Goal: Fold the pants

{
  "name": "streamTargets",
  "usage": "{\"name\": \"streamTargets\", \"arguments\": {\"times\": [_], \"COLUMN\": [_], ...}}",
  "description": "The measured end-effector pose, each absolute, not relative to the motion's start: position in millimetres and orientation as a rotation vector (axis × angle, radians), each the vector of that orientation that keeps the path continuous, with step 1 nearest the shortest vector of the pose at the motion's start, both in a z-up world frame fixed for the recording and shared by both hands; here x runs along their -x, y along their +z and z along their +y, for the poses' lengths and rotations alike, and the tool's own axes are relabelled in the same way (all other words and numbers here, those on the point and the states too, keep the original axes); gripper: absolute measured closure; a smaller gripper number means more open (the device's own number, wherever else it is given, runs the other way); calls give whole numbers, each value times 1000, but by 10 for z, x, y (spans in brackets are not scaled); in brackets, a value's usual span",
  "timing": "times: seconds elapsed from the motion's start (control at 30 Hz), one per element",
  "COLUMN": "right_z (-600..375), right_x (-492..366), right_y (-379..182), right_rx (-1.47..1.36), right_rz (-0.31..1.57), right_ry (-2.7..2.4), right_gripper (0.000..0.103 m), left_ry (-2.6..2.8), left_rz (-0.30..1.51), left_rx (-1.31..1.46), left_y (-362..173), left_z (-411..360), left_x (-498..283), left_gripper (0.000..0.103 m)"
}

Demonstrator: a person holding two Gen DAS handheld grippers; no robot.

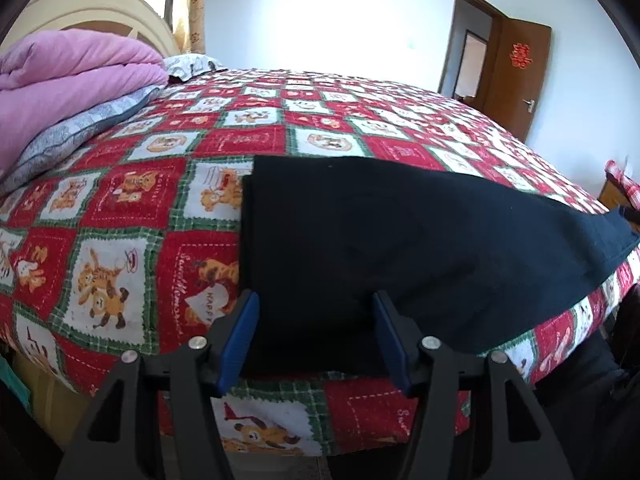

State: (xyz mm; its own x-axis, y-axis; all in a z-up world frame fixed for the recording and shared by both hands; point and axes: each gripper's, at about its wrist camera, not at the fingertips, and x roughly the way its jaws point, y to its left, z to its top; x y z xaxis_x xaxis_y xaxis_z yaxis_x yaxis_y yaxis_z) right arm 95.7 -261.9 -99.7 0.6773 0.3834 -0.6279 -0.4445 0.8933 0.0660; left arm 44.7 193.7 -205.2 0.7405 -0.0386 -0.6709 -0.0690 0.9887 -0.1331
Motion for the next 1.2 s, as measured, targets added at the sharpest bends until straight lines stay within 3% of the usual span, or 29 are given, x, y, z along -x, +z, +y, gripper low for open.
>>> {"name": "streamTargets", "arguments": {"times": [0.2, 0.4, 0.47, 0.8, 0.97, 1.1, 1.2], "right_z": [-2473, -2279, -2195, -1822, -1625, -1580, -1577], "right_x": [-995, -946, -891, -772, -860, -861, -847], "right_y": [-1289, -1542, -1614, -1781, -1969, -2010, -1999], "right_rx": [159, 307, 379, 565, 648, 647, 637], "right_rz": [730, 705, 677, 607, 637, 655, 657], "right_ry": [446, 443, 452, 565, 561, 588, 593], "right_gripper": [52, 52, 52, 58, 76, 102, 103], "left_ry": [13, -2, -15, -72, -90, -98, -105], "left_rz": [746, 728, 727, 741, 743, 746, 741], "left_rx": [149, 133, 132, 203, 253, 261, 263], "left_y": [-2068, -2047, -2028, -1912, -1904, -1904, -1874], "left_z": [1922, 1898, 1880, 1943, 1973, 1968, 1975], "left_x": [-444, -428, -437, -458, -459, -461, -454], "left_gripper": [41, 57, 67, 75, 76, 77, 78]}}
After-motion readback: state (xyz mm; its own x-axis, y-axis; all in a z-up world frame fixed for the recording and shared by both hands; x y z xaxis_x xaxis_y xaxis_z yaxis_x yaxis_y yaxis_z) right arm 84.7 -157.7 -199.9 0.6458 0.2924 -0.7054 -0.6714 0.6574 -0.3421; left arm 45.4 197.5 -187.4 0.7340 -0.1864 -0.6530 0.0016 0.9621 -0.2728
